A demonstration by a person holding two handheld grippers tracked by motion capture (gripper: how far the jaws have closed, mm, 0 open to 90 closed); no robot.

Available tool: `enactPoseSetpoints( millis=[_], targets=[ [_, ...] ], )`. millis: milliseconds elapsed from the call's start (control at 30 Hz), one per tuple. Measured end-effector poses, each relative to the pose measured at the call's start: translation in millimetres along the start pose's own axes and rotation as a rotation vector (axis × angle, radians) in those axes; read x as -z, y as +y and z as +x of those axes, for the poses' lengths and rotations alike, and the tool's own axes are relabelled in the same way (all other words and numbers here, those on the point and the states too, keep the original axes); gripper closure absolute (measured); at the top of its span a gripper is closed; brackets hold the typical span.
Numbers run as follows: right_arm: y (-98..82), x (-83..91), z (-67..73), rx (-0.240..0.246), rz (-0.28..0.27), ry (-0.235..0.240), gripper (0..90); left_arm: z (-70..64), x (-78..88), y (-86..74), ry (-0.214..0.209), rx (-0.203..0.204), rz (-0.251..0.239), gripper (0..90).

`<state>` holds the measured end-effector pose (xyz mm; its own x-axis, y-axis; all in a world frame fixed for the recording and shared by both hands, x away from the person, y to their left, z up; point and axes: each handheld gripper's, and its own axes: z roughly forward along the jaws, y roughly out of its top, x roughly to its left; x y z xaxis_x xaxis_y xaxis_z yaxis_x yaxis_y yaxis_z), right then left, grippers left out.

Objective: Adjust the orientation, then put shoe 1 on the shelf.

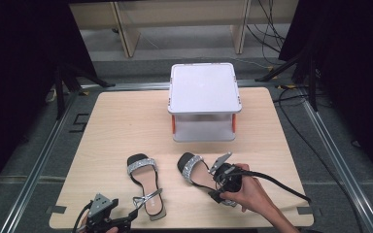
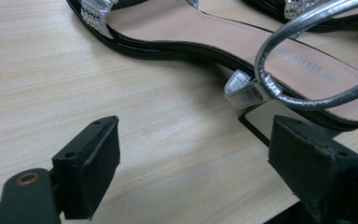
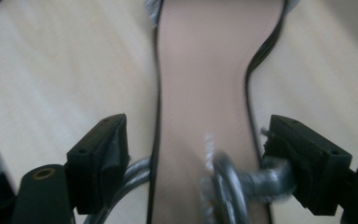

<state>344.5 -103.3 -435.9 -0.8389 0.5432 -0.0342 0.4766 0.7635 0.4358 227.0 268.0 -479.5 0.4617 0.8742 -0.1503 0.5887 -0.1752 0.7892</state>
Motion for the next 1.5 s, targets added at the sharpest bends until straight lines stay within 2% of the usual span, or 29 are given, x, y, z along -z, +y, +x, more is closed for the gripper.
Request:
enactPoseSetpoints(
  millis=[33, 67, 100, 133, 167, 200, 233, 333, 433, 467, 500, 567, 600, 667, 767, 800, 833, 933, 967, 1033, 1133, 1267, 1300, 1333, 1367, 1400, 1433, 1467, 1500],
  targets=[
    [3.3, 0.1, -1.2, 0.01, -0.02, -0.03, 25.9, -2.7, 0.8, -1.5, 0.016, 0.054, 0.015, 16.1],
    [6.9, -0.8, -2.8, 0.0, -0.011, -0.033, 24.0, -1.8, 0.2, -1.2, 0.01, 0.046, 0.011, 16.1],
    [10.4, -2.9, -5.2, 0.006, -0.003, -0.007, 26.4, -0.8, 0.0, -1.3, 0.009, 0.04, 0.009, 16.1],
    [13.5, -5.7, -6.1, 0.0, 0.008, 0.02, 28.3, 1.5, 0.2, 0.4, 0.004, 0.0, 0.007, 16.1],
    [16.4, -10.2, -7.8, 0.003, 0.016, 0.039, 27.6, -0.1, -0.3, -0.6, 0.008, 0.039, 0.0, 16.1],
    [18.6, -14.1, -8.0, 0.003, 0.039, 0.039, 27.8, 0.8, 0.4, 1.0, 0.009, 0.013, 0.006, 16.1],
    [20.0, -18.0, -7.3, -0.003, 0.06, 0.04, 28.9, 1.0, 0.7, 0.9, 0.01, 0.013, 0.007, 16.1],
    [22.8, -27.4, -6.1, 0.03, 0.103, 0.03, 32.5, 1.6, 0.2, 0.5, 0.004, 0.021, -0.006, 16.1],
    [23.8, -31.2, -4.4, 0.052, 0.123, 0.038, 35.1, 1.9, 0.0, 0.5, 0.005, 0.024, -0.006, 16.1],
    [23.7, -31.5, -4.7, 0.063, 0.127, 0.036, 36.1, 1.0, 0.4, 0.1, 0.009, 0.039, -0.003, 16.1],
    [23.2, -30.8, -4.3, 0.054, 0.134, 0.035, 36.4, 1.9, 0.2, 0.6, 0.004, 0.023, -0.006, 16.1],
    [22.7, -30.1, -4.4, 0.058, 0.134, 0.038, 37.2, -0.4, 1.2, -1.0, 0.019, 0.067, 0.001, 16.1],
    [22.5, -30.2, -4.2, 0.064, 0.137, 0.037, 37.4, -0.8, 1.9, -0.4, 0.022, 0.07, 0.009, 16.1],
    [21.1, -29.1, -2.7, 0.062, 0.145, 0.038, 39.0, 1.5, 2.1, 1.2, 0.01, 0.022, 0.002, 16.1],
    [17.8, -28.0, -1.9, 0.076, 0.157, 0.04, 40.0, 3.0, 1.5, 1.5, -0.002, -0.006, -0.006, 16.1],
    [17.0, -27.8, -1.5, 0.067, 0.152, 0.038, 40.7, -1.5, 2.1, -0.4, 0.016, 0.067, 0.005, 16.1],
    [16.7, -27.8, -1.3, 0.069, 0.15, 0.035, 40.9, -1.8, 1.9, -0.6, 0.015, 0.069, 0.007, 16.1],
    [17.0, -27.4, -1.1, 0.073, 0.15, 0.03, 41.5, -0.9, 2.1, -0.7, 0.012, 0.058, -0.001, 16.4],
    [17.1, -27.3, -1.9, 0.083, 0.146, 0.032, 41.8, 1.8, 1.8, 1.2, 0.001, 0.011, -0.005, 16.4],
    [16.6, -26.7, -3.7, 0.084, 0.135, 0.03, 42.4, 1.9, 1.1, 0.9, 0.001, 0.017, -0.009, 16.4],
    [17.0, -22.9, -7.2, 0.074, 0.103, 0.042, 42.5, 2.9, 1.5, 1.7, -0.004, -0.006, -0.008, 16.4],
    [20.5, -16.2, -11.6, 0.077, 0.065, 0.052, 42.5, 1.9, 0.7, 0.2, 0.002, 0.024, -0.004, 16.3],
    [21.4, -14.2, -12.1, 0.068, 0.052, 0.056, 42.5, 2.4, 0.8, 1.0, 0.0, 0.006, -0.005, 16.4],
    [22.6, -12.1, -12.6, 0.062, 0.045, 0.059, 42.5, -1.5, 2.1, -0.3, 0.016, 0.066, 0.005, 16.4],
    [24.6, -9.8, -13.4, 0.059, 0.04, 0.066, 42.5, -0.5, 2.1, -0.3, 0.011, 0.049, -0.002, 16.4],
    [27.0, -7.9, -15.4, 0.065, 0.027, 0.086, 42.5, 2.4, 1.5, 1.2, -0.001, -0.002, -0.008, 16.3],
    [29.7, -6.3, -16.3, 0.049, 0.019, 0.097, 42.5, 0.8, 0.9, -0.5, 0.004, 0.036, -0.009, 16.3],
    [33.0, -4.8, -16.8, 0.031, 0.013, 0.11, 42.5, 0.2, 1.2, -0.7, 0.007, 0.047, -0.007, 16.4],
    [37.7, -4.2, -18.5, 0.041, 0.007, 0.114, 42.5, 1.7, 1.5, -0.1, 0.002, 0.02, -0.012, 16.3]
  ],
)
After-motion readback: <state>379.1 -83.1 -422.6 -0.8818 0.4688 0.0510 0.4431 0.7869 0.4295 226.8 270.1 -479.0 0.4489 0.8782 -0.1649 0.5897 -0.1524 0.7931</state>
